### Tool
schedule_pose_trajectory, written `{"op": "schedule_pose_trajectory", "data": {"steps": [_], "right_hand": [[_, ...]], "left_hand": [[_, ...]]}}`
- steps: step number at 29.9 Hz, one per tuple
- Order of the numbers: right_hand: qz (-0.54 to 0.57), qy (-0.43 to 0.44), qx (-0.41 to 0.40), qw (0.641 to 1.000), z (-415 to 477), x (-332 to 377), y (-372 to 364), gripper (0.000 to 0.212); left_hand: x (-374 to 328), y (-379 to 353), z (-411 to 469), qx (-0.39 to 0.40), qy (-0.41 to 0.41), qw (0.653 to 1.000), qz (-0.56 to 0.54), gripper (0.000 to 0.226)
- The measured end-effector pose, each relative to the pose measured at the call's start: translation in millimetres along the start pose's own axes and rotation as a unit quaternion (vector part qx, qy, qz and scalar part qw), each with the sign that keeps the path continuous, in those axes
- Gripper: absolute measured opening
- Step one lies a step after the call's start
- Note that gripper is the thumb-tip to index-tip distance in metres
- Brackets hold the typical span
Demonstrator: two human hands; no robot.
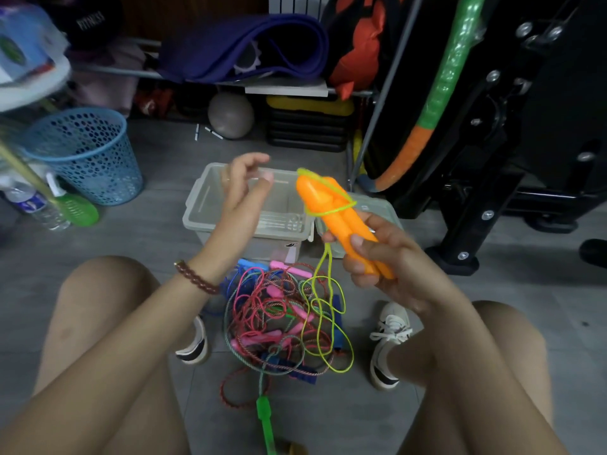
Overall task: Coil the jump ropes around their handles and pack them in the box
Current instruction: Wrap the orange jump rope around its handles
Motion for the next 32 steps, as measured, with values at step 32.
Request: {"op": "schedule_pose_trajectory", "data": {"steps": [32], "right_hand": [[0.174, 0.025, 0.053, 0.983, 0.8, 2.5, 3.9, 0.059]], "left_hand": [[2.9, -25.6, -36.4, 0.143, 0.007, 0.987, 0.072, 0.02]]}}
Point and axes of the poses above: each hand's wrist, its own z-axis towards the middle knuckle, its own y-axis out of the back of the hand, x = y × z, the point moved 2 cm from there along z, towards the middle knuckle, and after that the axes turned 1 degree about -z, right-handed, at the moved point
